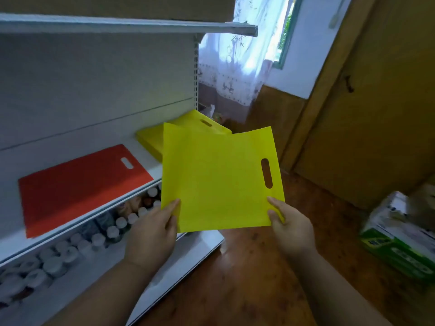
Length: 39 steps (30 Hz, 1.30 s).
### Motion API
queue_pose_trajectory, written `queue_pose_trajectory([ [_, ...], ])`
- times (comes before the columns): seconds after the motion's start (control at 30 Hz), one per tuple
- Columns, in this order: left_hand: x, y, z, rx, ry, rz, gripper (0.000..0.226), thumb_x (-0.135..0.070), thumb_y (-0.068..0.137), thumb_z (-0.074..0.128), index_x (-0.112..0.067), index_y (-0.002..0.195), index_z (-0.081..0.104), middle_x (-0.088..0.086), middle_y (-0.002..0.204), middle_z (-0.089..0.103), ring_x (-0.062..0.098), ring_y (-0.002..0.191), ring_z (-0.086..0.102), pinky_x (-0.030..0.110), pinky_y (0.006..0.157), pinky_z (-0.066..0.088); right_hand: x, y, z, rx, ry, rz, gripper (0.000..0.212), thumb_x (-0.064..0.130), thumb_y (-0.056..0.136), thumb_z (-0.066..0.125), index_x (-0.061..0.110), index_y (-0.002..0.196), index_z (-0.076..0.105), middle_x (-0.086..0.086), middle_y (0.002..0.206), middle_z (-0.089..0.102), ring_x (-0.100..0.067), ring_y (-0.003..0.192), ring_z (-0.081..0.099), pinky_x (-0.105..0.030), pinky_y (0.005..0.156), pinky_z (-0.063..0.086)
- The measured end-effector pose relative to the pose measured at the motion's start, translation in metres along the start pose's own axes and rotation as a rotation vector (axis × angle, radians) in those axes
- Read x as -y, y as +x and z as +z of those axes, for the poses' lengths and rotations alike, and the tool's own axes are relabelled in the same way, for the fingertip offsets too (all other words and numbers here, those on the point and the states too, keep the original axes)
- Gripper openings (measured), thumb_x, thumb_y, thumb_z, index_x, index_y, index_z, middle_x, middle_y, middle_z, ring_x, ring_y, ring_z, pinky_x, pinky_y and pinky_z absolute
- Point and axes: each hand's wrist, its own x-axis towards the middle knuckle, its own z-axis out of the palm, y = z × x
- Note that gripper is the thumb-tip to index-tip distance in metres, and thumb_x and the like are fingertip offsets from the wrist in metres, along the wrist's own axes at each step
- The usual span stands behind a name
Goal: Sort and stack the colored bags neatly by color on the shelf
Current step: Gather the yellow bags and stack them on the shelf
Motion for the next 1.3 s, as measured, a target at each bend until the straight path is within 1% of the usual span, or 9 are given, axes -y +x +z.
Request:
queue_pose_trajectory([
  [0.1, 0.002, 0.026, 0.008, -0.023, 0.040, -0.105, 0.041, -0.022, 0.094, 0.057, -0.021, 0.135, 0.060, 0.013, 0.105, 0.068, 0.035, 0.078, 0.064, 0.040, 0.058, 0.054, 0.006, 0.064, 0.012, 0.088, 0.014, -0.095, 0.037, 0.021, 0.096, 0.060, 0.025, 0.133, 0.061, 0.001, 0.129, 0.064, -0.018, 0.121, 0.058, -0.023, 0.088, 0.042],
  [0.2, 0.012, 0.048, 0.013, -0.053, 0.086, -0.223, 0.042, -0.019, 0.096, 0.059, -0.022, 0.138, 0.057, 0.011, 0.113, 0.067, 0.034, 0.089, 0.063, 0.036, 0.064, 0.047, 0.016, 0.109, 0.038, 0.153, 0.057, -0.155, 0.036, 0.022, 0.097, 0.059, 0.027, 0.133, 0.061, 0.002, 0.128, 0.065, -0.016, 0.119, 0.059, -0.022, 0.087, 0.042],
  [0.33, 0.027, 0.084, 0.013, -0.073, 0.125, -0.316, 0.041, -0.019, 0.093, 0.059, -0.021, 0.134, 0.061, 0.010, 0.095, 0.066, 0.033, 0.083, 0.062, 0.031, 0.060, 0.034, 0.032, 0.165, 0.069, 0.214, 0.075, -0.207, 0.038, 0.026, 0.096, 0.061, 0.026, 0.134, 0.059, 0.002, 0.130, 0.063, -0.016, 0.119, 0.057, -0.024, 0.090, 0.043],
  [0.47, 0.045, 0.143, 0.018, -0.082, 0.177, -0.381, 0.042, -0.019, 0.092, 0.060, -0.025, 0.134, 0.060, 0.009, 0.101, 0.066, 0.032, 0.086, 0.062, 0.035, 0.065, 0.046, 0.051, 0.235, 0.091, 0.193, 0.008, -0.224, 0.044, 0.027, 0.092, 0.067, 0.019, 0.134, 0.058, -0.004, 0.127, 0.063, -0.023, 0.117, 0.057, -0.033, 0.091, 0.044],
  [0.57, 0.043, 0.177, 0.028, -0.079, 0.217, -0.392, 0.040, -0.023, 0.093, 0.059, -0.028, 0.134, 0.060, 0.007, 0.103, 0.067, 0.029, 0.087, 0.063, 0.033, 0.065, 0.045, 0.053, 0.281, 0.098, 0.202, -0.051, -0.269, 0.044, 0.028, 0.092, 0.067, 0.016, 0.133, 0.059, -0.009, 0.127, 0.063, -0.028, 0.119, 0.056, -0.037, 0.093, 0.044],
  [0.83, 0.043, 0.247, 0.067, -0.189, 0.329, -0.546, 0.025, -0.029, 0.091, 0.064, -0.022, 0.113, 0.073, 0.007, 0.108, 0.070, 0.027, 0.094, 0.066, 0.033, 0.077, 0.049, 0.058, 0.402, 0.130, 0.326, -0.243, -0.459, 0.041, 0.039, 0.095, 0.059, 0.019, 0.129, 0.062, -0.004, 0.121, 0.064, -0.025, 0.108, 0.060, -0.034, 0.084, 0.047],
  [1.0, 0.042, 0.264, 0.099, -0.089, 0.475, -0.631, 0.011, -0.028, 0.082, 0.073, -0.024, 0.091, 0.078, 0.006, 0.088, 0.066, 0.028, 0.072, 0.065, 0.031, 0.065, 0.049, 0.063, 0.449, 0.147, 0.533, -0.430, -0.523, 0.036, 0.045, 0.096, 0.055, 0.022, 0.121, 0.066, 0.000, 0.122, 0.059, -0.023, 0.106, 0.060, -0.036, 0.082, 0.053],
  [1.13, 0.040, 0.271, 0.113, 0.006, 0.563, -0.732, 0.007, -0.028, 0.070, 0.082, -0.026, 0.076, 0.078, 0.006, 0.076, 0.060, 0.028, 0.059, 0.060, 0.029, 0.058, 0.047, 0.062, 0.467, 0.159, 0.573, -0.478, -0.587, 0.031, 0.047, 0.092, 0.056, 0.022, 0.106, 0.069, 0.003, 0.106, 0.059, -0.021, 0.090, 0.061, -0.039, 0.074, 0.057],
  [1.3, 0.037, 0.276, 0.115, -0.036, 0.662, -0.742, 0.015, -0.028, 0.058, 0.086, -0.027, 0.067, 0.075, 0.007, 0.074, 0.053, 0.029, 0.058, 0.054, 0.031, 0.056, 0.040, 0.068, 0.472, 0.162, 0.590, -0.560, -0.640, 0.027, 0.046, 0.090, 0.055, 0.025, 0.100, 0.069, 0.004, 0.096, 0.054, -0.019, 0.081, 0.059, -0.037, 0.069, 0.058],
])
